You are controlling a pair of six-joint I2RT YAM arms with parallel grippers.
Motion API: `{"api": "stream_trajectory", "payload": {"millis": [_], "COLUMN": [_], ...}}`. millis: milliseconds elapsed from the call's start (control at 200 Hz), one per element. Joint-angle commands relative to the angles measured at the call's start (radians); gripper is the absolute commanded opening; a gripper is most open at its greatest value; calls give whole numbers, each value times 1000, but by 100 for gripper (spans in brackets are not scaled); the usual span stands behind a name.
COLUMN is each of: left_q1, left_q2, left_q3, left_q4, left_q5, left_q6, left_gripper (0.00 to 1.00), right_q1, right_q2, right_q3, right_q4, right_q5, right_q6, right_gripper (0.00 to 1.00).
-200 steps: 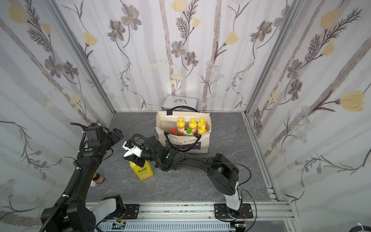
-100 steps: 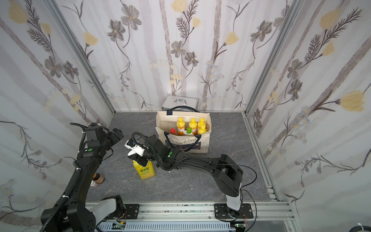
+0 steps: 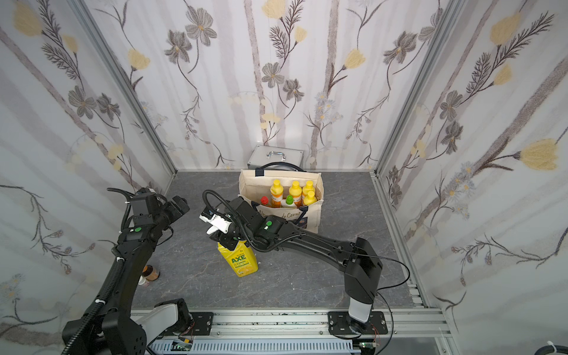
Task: Pack dish soap into the shopping bag
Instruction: Pick up the bottle of dish soap at the center of the board.
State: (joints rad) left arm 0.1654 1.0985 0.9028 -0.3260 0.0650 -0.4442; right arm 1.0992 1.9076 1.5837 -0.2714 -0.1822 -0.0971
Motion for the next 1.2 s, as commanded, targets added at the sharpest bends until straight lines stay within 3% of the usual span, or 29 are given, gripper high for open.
{"api": "stream_trajectory", "payload": {"millis": [0, 135, 440, 585, 1194], "left_q1": [0, 0, 0, 0, 0], "left_q2": [-3, -2, -2, -1, 20], "left_q3": [-2, -2, 2, 1, 5], "left_q4": [34, 35, 30, 32, 36], "left_q5": [4, 6, 8, 9, 28], "left_q6": [-1, -2, -1, -1, 1], "left_gripper": [100, 100, 100, 100, 100], "right_q1": [-24, -61, -147, -178, -239], "right_q2": [-48, -71, 0, 23, -43], "right_q3": [52, 130, 499, 605, 634], "right_q4": [109, 57, -132, -139, 128], "right_q5": [12, 32, 85, 118, 244], "right_q6": [-7, -11, -46, -50, -29], "right_gripper": [0, 0, 0, 0, 0]}}
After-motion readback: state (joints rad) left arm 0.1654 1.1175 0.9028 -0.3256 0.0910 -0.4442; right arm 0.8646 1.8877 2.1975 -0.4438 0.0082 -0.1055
